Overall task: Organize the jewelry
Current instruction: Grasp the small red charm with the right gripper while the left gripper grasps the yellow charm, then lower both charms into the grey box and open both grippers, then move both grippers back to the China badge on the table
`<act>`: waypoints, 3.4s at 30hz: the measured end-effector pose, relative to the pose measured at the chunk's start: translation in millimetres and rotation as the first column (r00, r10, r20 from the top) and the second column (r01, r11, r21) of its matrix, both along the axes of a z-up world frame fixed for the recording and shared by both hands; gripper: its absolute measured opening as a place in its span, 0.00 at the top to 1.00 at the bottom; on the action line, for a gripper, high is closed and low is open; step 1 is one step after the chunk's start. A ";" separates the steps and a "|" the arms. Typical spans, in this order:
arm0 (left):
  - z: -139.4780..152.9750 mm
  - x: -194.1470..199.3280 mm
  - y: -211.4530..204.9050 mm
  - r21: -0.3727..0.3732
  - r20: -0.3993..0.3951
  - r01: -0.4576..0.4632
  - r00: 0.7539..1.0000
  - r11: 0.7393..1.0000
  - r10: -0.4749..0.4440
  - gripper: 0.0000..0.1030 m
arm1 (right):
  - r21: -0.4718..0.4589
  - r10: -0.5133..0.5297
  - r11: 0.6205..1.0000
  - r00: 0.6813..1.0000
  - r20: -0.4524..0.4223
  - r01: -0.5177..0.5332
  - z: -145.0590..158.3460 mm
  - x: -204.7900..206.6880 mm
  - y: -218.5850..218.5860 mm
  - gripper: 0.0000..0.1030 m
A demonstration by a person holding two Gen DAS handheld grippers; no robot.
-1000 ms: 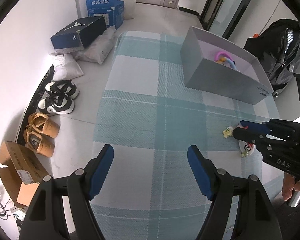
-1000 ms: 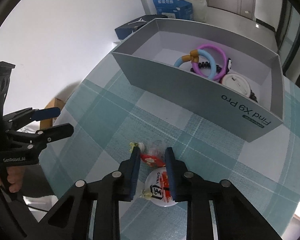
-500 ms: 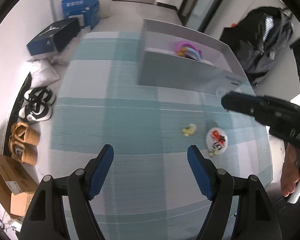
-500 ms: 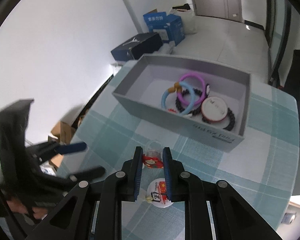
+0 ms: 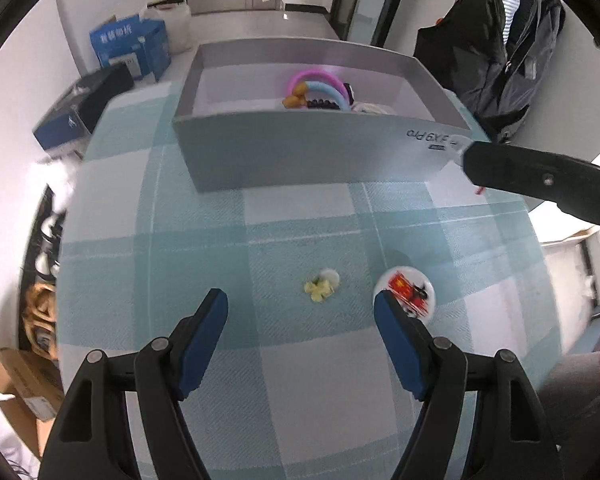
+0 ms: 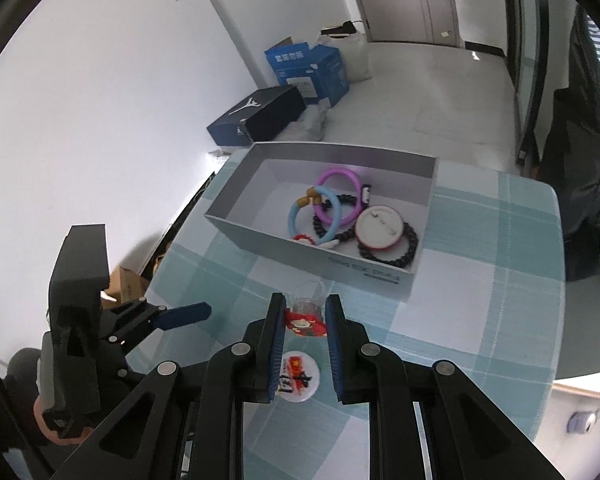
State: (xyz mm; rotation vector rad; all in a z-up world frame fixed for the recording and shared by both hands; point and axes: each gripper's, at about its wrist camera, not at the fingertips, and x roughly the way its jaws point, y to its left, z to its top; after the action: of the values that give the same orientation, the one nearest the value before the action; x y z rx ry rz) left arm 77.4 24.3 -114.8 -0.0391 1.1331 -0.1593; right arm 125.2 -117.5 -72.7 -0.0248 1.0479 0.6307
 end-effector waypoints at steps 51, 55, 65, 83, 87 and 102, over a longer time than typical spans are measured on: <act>79.5 80.6 11.6 -0.165 0.175 -0.005 0.984 0.986 0.034 0.90 | 0.311 -0.095 0.942 0.990 -0.104 0.124 42.1 88.4 -22.5 0.82; 69.7 94.4 11.0 -0.177 0.139 0.002 0.990 0.984 0.023 0.90 | 0.300 -0.114 0.941 0.981 -0.157 0.157 26.6 102.2 -18.9 0.82; 51.3 107.9 2.5 -0.160 0.073 0.014 0.997 0.987 -0.003 0.90 | 0.225 -0.133 0.957 0.966 -0.221 0.184 -1.3 116.5 -4.5 0.82; 47.0 108.5 15.7 -0.264 0.013 -0.026 0.999 0.964 0.031 0.47 | 0.230 -0.191 0.945 0.963 -0.191 0.233 4.7 114.1 -25.0 0.43; 50.5 104.7 16.9 -0.262 0.024 -0.023 0.999 0.965 0.030 0.47 | 0.239 -0.209 0.940 0.965 -0.161 0.243 13.2 109.1 -32.5 0.36; 61.5 55.7 29.6 -0.165 0.147 -0.063 0.985 0.984 0.087 0.47 | 0.265 -0.197 0.951 0.973 0.118 0.160 57.3 58.6 -48.0 0.03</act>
State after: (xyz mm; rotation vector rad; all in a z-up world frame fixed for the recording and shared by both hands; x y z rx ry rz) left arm 133.2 53.9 -53.3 -0.2087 0.9616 -0.1825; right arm 183.8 -165.5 -15.4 0.2441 0.8135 0.5851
